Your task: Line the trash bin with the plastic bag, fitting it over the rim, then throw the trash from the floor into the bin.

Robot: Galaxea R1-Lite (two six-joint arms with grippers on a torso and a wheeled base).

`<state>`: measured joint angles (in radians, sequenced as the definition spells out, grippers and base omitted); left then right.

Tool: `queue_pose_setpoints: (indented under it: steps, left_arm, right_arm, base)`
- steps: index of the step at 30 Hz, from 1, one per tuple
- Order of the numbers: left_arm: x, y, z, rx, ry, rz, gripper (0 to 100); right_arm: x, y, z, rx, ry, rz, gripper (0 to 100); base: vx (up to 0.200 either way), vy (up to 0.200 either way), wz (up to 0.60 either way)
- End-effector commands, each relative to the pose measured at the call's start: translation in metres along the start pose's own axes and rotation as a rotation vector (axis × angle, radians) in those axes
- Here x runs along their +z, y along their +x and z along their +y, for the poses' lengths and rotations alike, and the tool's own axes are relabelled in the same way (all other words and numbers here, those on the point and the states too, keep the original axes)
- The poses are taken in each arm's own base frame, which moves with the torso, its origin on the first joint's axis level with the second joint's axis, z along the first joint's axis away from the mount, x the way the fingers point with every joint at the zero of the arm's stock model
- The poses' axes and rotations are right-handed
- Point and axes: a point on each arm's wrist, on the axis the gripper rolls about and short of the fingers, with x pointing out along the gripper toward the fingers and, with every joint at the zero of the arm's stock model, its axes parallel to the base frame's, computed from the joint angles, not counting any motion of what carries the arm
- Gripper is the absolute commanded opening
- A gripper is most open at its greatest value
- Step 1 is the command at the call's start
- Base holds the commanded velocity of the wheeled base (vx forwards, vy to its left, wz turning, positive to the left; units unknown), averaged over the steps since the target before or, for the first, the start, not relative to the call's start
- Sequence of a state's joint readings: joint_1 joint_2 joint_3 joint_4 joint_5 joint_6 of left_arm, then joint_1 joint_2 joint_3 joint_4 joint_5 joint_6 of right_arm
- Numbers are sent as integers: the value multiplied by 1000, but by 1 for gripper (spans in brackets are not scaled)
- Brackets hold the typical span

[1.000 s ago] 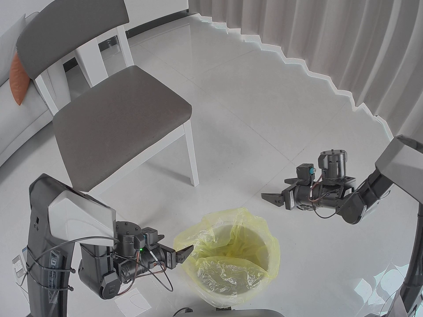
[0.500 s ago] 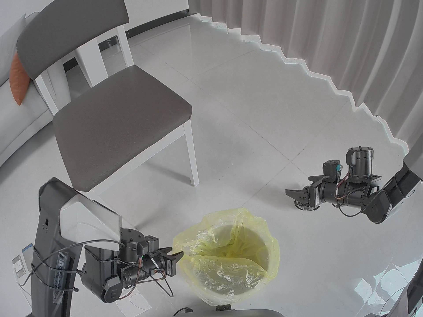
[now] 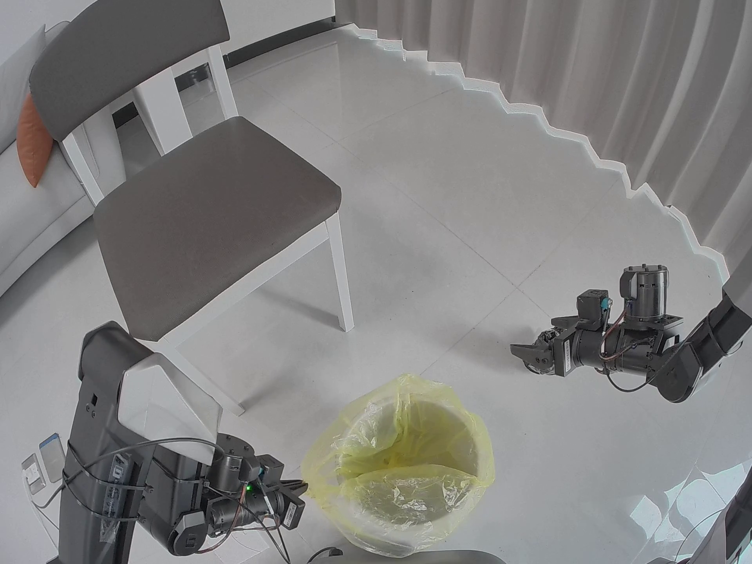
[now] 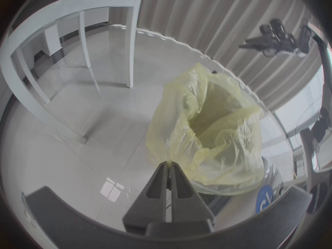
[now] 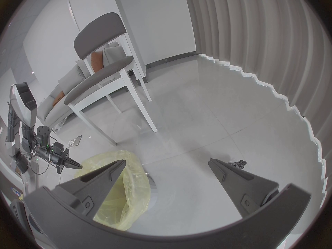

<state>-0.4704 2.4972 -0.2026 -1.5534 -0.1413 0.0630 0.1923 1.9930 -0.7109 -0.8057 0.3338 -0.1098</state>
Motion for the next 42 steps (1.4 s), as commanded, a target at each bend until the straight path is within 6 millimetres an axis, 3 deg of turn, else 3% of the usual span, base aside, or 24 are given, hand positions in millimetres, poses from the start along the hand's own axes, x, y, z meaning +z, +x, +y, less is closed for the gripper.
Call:
queue_pose_setpoints:
  steps: [1, 11, 21, 22, 27, 37, 42]
  left_arm:
    - [-8, -1, -9, -24, 59, 31, 0]
    - [2, 27, -29, -10, 117, -34, 0]
    - [-5, 5, -21, -12, 91, 21, 0]
    - [-4, 3, -21, -14, 88, 19, 100]
    - [3, -17, -16, 0, 48, 2, 100]
    - [11, -38, -9, 12, -47, -36, 100]
    - [13, -47, -10, 15, -55, -42, 100]
  right_arm:
    - [-5, -1, 4, 12, -8, 18, 100]
    - [-13, 1, 11, 32, -12, 51, 100]
    - [-12, 0, 14, 50, -13, 47, 100]
    - [-12, 0, 16, 69, -12, 49, 100]
    - [-21, 0, 22, 122, -5, 76, 100]
    - [-27, 10, 46, 218, -44, 102, 100]
    - [-44, 9, 57, 322, -109, 145, 100]
  base:
    - [0, 0, 0]
    - [0, 0, 0]
    - [0, 0, 0]
    - [0, 0, 0]
    - [0, 0, 0]
    - [0, 0, 0]
    - [0, 0, 0]
